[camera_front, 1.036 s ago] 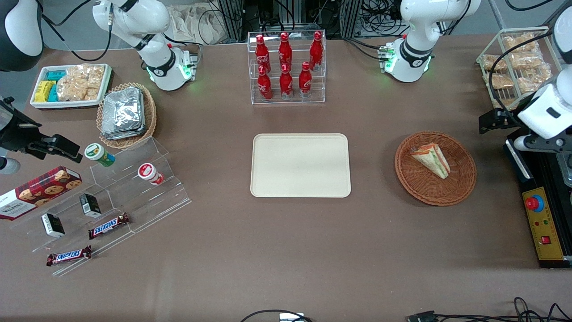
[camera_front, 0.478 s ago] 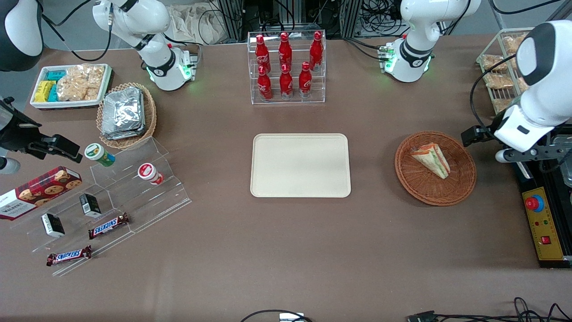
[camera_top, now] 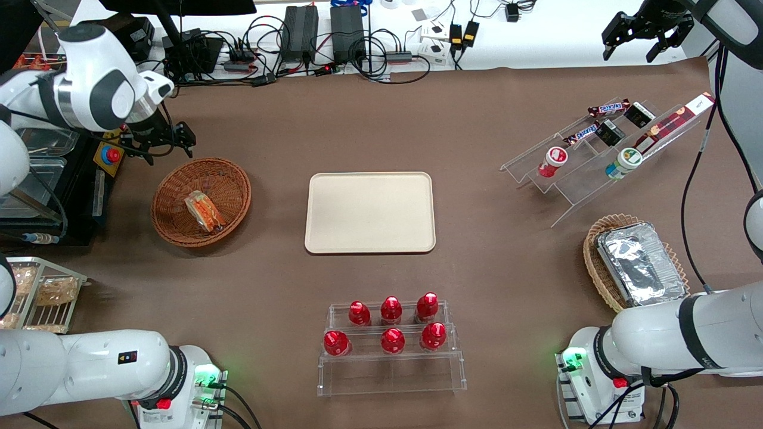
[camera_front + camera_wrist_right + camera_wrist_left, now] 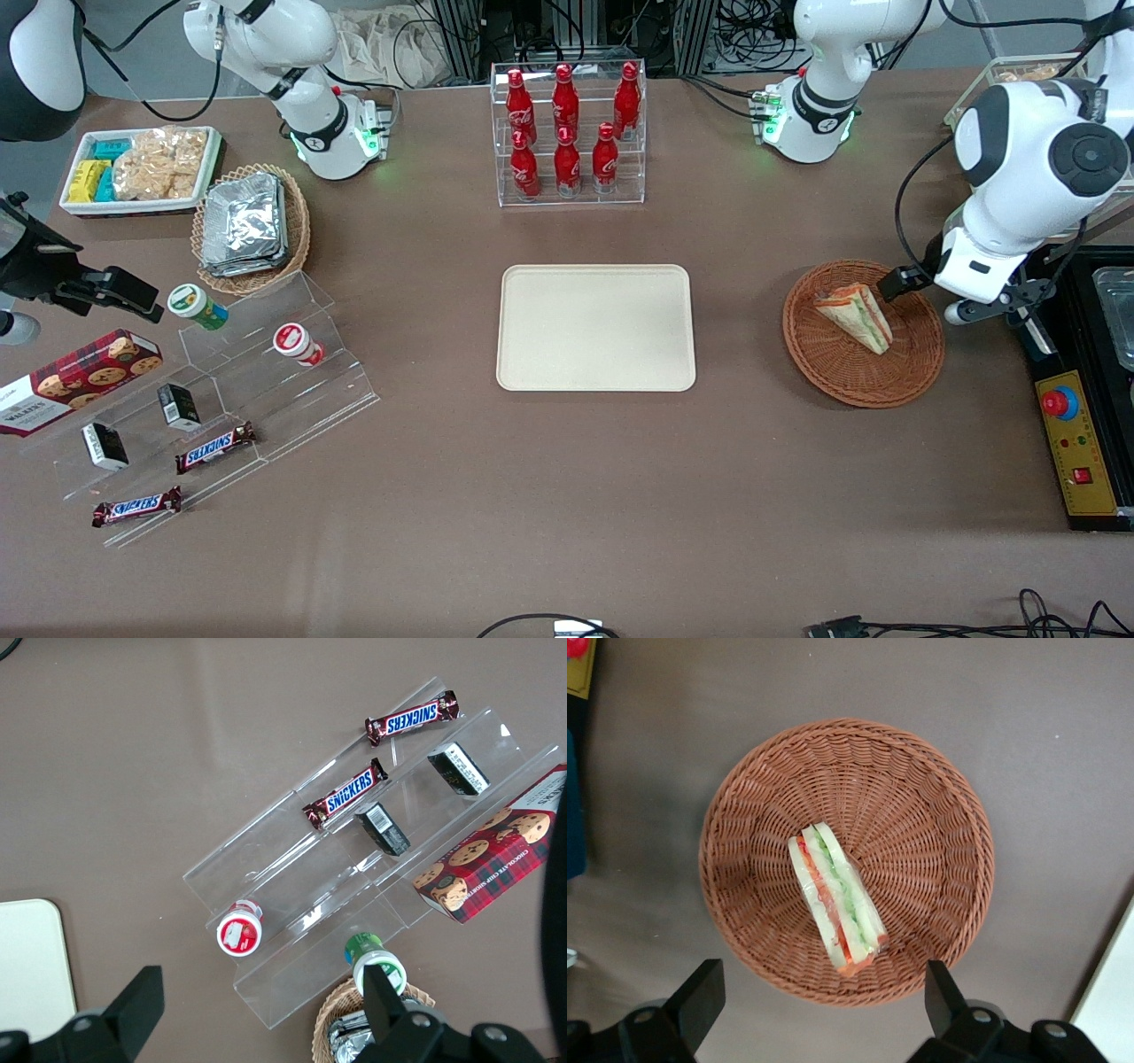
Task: Place sandwich from basket to tray
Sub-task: 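Lower the open left gripper over the wrapped sandwich in the basket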
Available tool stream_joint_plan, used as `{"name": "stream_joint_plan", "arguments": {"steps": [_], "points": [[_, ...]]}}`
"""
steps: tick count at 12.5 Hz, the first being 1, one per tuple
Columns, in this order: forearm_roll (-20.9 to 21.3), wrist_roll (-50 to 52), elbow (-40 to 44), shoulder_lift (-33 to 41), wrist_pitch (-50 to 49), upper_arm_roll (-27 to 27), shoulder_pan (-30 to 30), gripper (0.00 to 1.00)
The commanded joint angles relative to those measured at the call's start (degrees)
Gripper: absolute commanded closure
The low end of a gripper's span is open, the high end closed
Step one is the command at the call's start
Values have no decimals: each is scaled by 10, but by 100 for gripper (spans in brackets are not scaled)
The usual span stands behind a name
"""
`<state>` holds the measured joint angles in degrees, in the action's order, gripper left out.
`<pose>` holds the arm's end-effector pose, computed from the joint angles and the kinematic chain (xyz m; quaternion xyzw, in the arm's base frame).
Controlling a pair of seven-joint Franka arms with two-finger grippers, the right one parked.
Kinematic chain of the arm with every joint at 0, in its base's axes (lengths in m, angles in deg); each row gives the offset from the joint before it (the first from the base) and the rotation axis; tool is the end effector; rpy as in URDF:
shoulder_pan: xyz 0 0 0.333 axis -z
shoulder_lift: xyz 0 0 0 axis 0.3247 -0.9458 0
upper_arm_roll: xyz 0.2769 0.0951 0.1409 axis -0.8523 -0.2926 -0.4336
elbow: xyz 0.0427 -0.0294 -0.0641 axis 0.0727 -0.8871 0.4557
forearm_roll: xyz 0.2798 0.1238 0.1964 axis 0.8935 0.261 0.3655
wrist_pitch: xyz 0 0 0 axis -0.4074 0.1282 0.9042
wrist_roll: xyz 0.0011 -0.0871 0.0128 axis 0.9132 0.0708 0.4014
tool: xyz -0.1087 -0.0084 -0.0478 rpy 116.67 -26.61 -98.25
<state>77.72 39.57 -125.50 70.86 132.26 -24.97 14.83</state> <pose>0.4670 -0.0078 0.4132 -0.9890 -0.1428 0.0186 0.0336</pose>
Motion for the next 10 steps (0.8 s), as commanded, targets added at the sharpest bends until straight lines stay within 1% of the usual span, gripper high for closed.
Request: {"name": "stream_joint_plan", "arguments": {"steps": [1,5,7,10], "points": [[7,58,-64,20,68,-1,5,0],[6,68,-108,5,135,-1,3,0],[6,77,-139,-5,190,-1,2,0],[6,88,-151,-33,228,-2,1,0]]}}
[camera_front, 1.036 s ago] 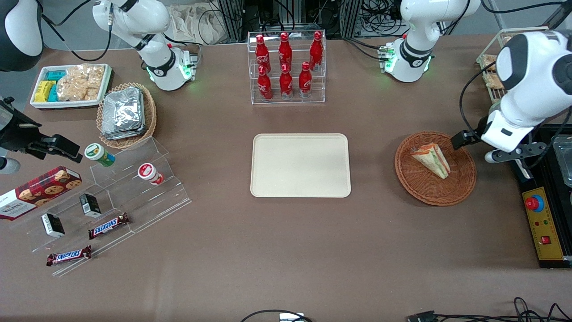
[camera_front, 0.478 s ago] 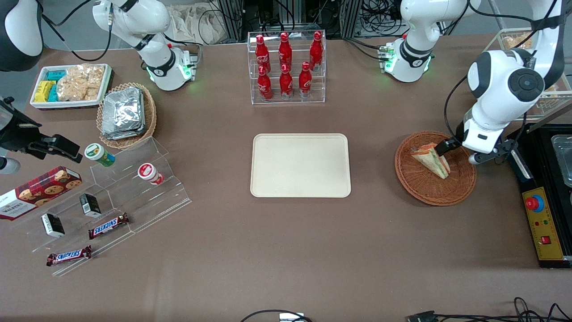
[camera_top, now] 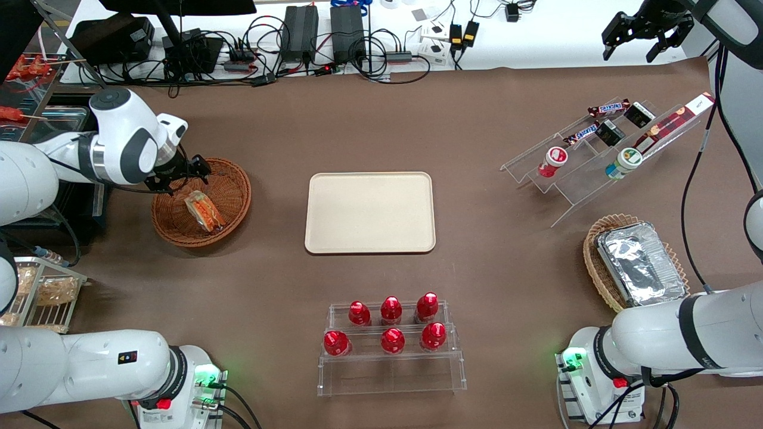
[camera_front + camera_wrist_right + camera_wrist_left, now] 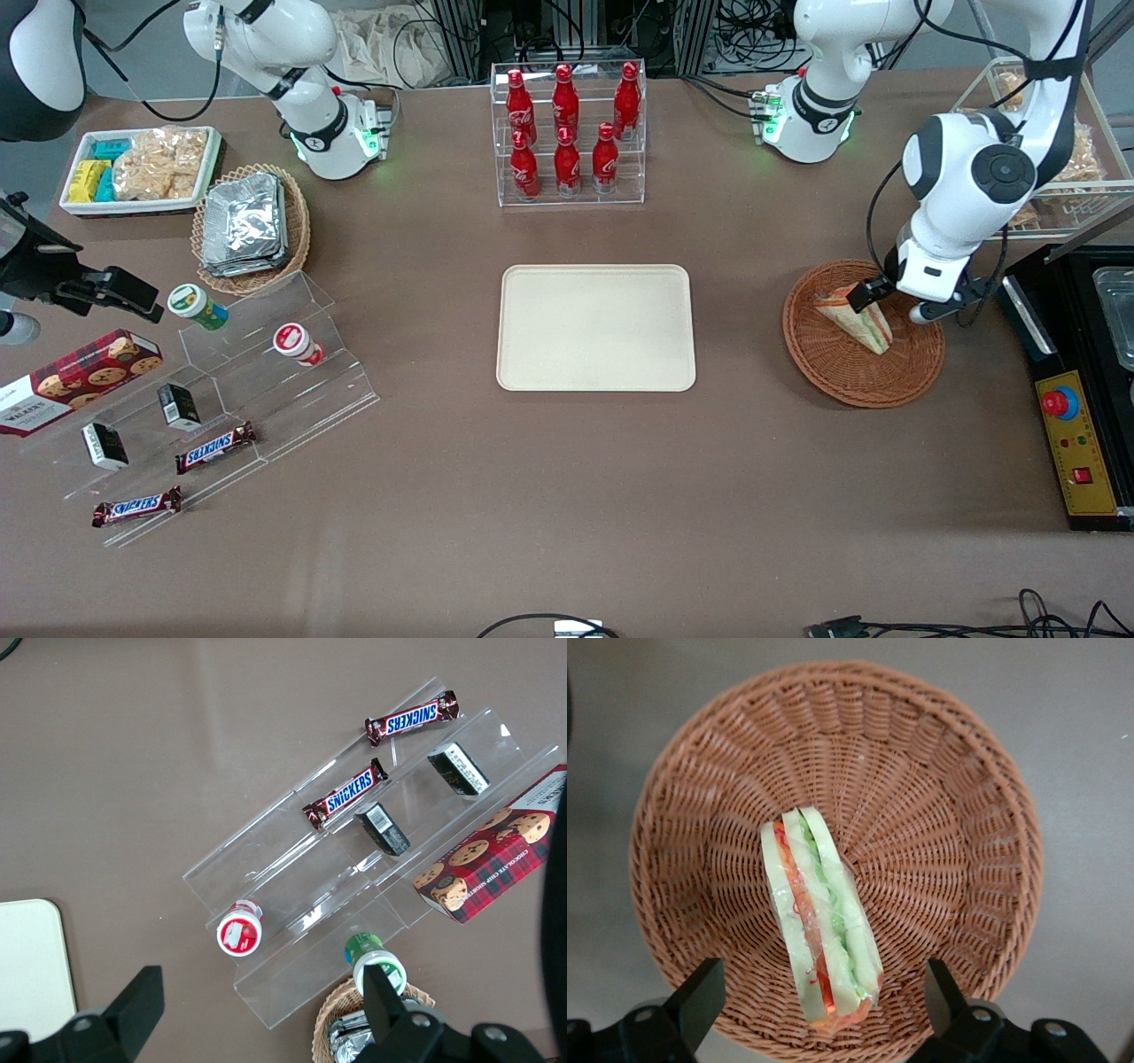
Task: Place sandwich from basket to tray
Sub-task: 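Lower the open left gripper over the wrapped sandwich in the basket, then close the left gripper on the sandwich's edge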
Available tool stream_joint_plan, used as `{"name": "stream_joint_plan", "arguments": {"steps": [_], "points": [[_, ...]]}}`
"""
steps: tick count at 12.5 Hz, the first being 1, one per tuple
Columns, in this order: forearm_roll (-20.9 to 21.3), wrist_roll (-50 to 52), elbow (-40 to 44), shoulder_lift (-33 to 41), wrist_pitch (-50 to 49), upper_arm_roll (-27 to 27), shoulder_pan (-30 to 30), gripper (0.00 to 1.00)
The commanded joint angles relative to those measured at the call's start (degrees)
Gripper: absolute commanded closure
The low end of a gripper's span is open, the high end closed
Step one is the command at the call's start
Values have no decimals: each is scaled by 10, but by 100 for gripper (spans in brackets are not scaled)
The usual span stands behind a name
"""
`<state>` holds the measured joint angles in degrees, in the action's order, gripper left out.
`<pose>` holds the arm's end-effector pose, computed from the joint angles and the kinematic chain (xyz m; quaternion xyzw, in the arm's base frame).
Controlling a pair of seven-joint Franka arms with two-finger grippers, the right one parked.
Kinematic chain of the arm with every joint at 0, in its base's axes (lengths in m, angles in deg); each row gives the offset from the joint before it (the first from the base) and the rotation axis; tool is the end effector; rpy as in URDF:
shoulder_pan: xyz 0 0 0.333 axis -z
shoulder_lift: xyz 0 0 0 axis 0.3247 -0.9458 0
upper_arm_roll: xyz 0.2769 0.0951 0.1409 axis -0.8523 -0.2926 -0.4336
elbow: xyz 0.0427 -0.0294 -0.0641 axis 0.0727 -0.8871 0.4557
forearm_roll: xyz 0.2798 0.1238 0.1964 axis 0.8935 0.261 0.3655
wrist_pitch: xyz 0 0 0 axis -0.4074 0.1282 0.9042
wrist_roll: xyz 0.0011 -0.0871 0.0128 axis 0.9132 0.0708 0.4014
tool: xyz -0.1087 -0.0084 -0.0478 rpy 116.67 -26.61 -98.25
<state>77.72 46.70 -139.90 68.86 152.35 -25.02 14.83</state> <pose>0.4361 -0.0089 0.3262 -0.9800 -0.1976 -0.0129 0.0194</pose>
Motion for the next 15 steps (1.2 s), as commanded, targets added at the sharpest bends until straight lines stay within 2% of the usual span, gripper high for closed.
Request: {"name": "stream_joint_plan", "arguments": {"steps": [1,7,12,15], "points": [[6,18,-14,-17,40,-2,0,0],[6,25,-37,-63,121,-3,-1,0],[6,26,-49,-87,150,-5,-1,0],[6,21,-49,-87,149,-4,-1,35]]}}
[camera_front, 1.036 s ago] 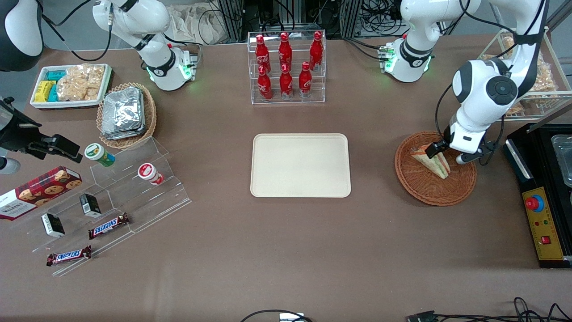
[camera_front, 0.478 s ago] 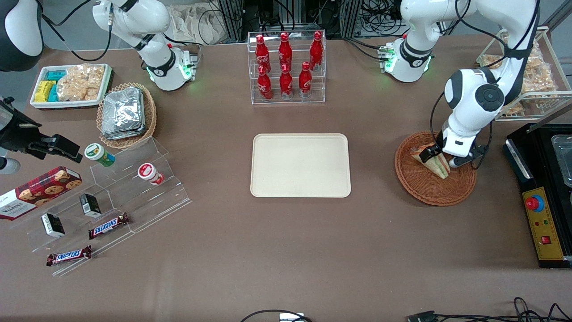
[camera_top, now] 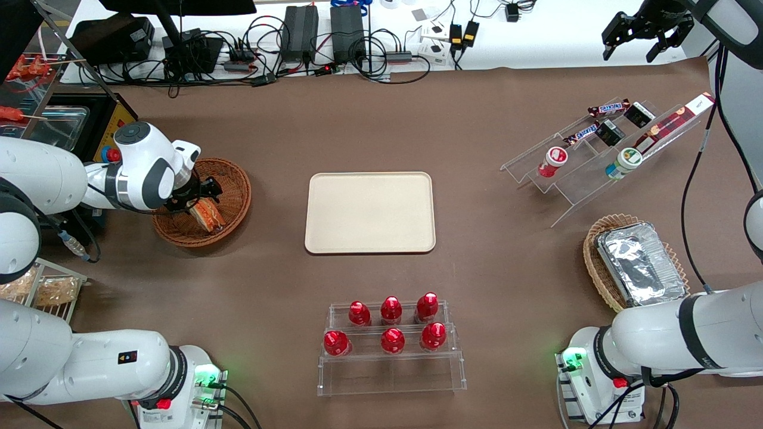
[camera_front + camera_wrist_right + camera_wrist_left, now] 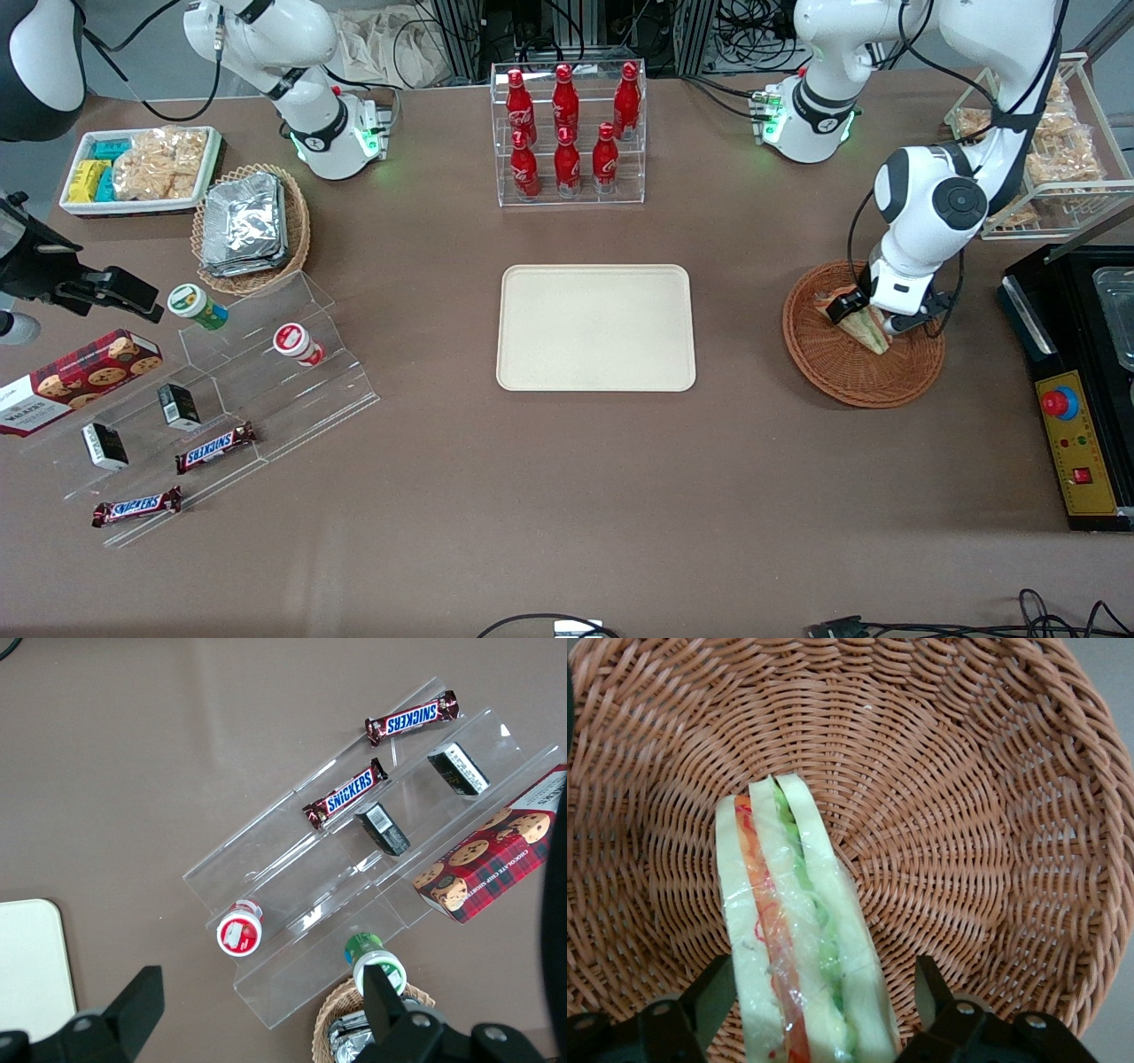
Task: Place sandwich from basket to tray
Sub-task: 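Close the left gripper on the sandwich's edge, then lift the sandwich up out of the basket with the left gripper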
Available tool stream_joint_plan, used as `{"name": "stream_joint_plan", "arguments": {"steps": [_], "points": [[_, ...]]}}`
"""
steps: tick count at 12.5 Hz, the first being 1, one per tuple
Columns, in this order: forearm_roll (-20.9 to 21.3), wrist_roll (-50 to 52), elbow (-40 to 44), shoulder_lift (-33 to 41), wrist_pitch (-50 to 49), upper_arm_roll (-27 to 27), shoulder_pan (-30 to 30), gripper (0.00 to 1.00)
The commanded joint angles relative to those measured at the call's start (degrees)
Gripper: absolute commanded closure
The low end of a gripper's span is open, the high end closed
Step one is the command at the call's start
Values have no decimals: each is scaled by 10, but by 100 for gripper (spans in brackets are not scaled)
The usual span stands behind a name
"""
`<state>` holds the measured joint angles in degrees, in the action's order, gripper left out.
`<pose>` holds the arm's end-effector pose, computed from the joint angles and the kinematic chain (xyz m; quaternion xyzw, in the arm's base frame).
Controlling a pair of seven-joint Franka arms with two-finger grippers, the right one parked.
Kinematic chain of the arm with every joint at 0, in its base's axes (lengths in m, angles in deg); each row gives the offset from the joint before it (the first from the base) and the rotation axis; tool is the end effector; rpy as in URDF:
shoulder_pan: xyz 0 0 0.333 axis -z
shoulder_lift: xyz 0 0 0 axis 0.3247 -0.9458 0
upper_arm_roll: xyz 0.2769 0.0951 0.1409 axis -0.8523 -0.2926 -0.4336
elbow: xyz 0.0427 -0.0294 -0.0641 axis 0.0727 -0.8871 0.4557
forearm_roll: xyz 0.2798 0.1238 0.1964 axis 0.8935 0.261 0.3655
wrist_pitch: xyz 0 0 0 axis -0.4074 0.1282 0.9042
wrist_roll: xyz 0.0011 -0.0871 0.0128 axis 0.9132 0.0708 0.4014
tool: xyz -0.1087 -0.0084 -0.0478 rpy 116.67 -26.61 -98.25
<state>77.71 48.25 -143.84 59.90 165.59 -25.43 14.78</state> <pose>0.4312 -0.0078 0.2550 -0.9773 -0.2114 -0.0133 0.0062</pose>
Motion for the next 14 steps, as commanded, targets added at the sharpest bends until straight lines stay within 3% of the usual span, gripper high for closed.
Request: {"name": "stream_joint_plan", "arguments": {"steps": [1,2,6,11,14], "points": [[6,3,-9,4,16,0,-1,47],[6,2,-9,4,14,-1,-1,57],[10,-4,-6,21,-21,-1,-1,70],[11,-156,59,137,-238,-2,-1,71],[4,-269,138,158,-356,0,3,70]]}}
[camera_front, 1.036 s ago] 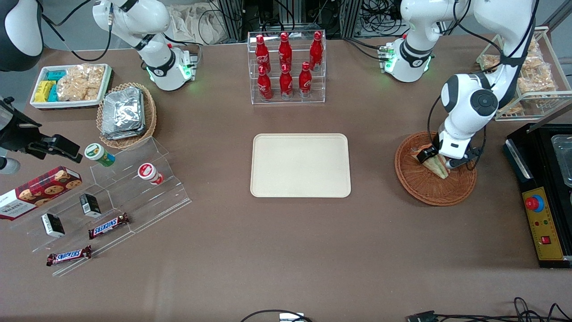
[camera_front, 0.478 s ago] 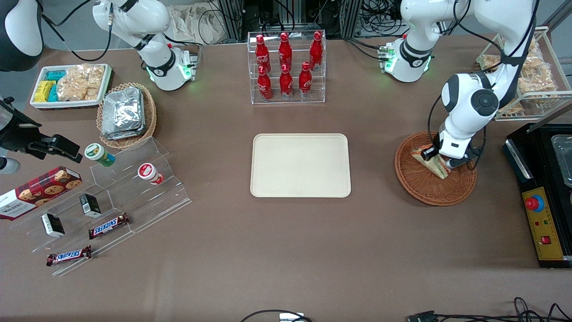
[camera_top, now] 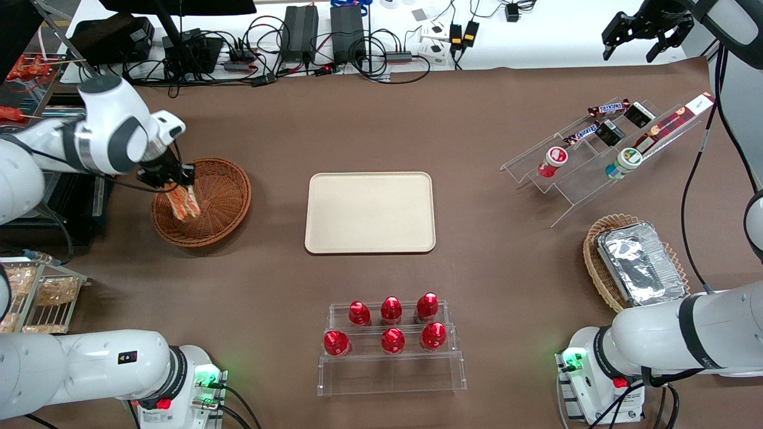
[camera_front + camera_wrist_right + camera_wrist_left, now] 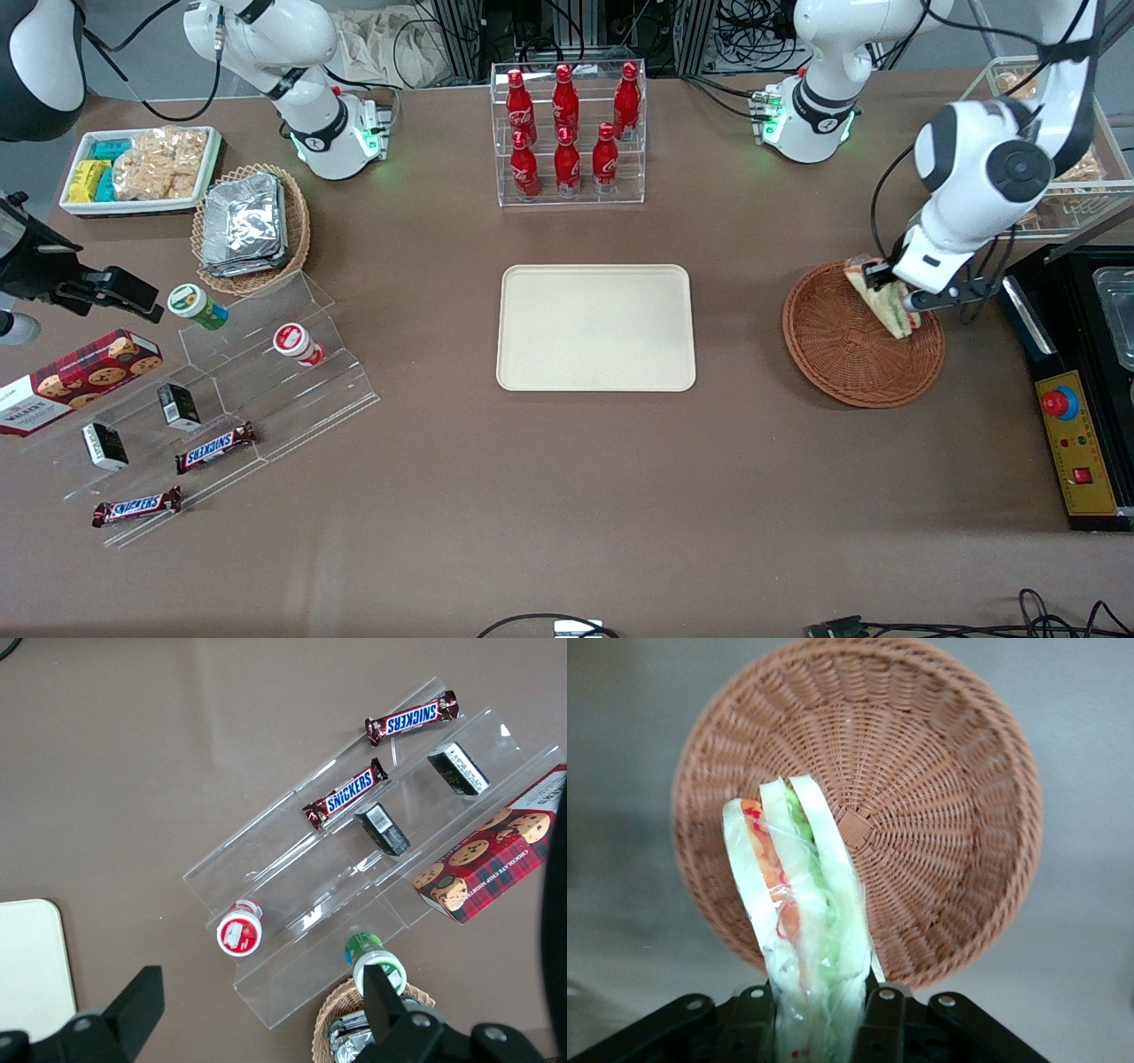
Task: Place sandwich from basket to tray
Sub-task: 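Lift the sandwich up out of the basket with the left gripper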
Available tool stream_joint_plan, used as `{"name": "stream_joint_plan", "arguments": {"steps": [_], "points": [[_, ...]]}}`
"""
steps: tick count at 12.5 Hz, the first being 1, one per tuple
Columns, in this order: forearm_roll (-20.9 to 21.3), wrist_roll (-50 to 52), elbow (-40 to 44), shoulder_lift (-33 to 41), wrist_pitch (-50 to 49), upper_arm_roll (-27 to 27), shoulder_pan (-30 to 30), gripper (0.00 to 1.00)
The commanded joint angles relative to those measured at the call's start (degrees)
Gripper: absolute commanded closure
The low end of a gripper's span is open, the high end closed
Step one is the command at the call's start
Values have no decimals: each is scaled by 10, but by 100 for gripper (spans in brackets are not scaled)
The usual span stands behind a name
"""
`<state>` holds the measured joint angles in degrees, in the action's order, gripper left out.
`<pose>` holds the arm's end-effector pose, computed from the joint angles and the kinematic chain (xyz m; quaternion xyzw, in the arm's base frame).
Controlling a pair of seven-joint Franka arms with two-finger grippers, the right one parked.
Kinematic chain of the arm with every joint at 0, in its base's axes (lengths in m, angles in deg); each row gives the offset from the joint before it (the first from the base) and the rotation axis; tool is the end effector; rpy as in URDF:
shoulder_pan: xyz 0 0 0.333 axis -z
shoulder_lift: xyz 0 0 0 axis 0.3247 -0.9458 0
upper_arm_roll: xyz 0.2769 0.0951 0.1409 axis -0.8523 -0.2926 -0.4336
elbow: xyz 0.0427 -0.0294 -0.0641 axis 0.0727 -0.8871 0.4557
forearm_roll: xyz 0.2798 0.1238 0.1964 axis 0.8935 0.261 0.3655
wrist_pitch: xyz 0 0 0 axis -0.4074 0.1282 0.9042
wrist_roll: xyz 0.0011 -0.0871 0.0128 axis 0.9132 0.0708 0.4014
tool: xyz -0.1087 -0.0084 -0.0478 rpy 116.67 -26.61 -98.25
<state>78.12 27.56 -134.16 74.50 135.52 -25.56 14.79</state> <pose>0.4295 -0.0019 0.3836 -0.9978 -0.0408 0.0374 0.0360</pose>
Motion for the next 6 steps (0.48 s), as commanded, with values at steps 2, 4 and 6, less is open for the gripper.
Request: {"name": "stream_joint_plan", "arguments": {"steps": [2,4,6], "points": [[-15,-123,73,20,-79,6,7,70],[-34,-186,103,22,-107,5,38,71],[-35,-215,116,18,-108,5,73,70]]}}
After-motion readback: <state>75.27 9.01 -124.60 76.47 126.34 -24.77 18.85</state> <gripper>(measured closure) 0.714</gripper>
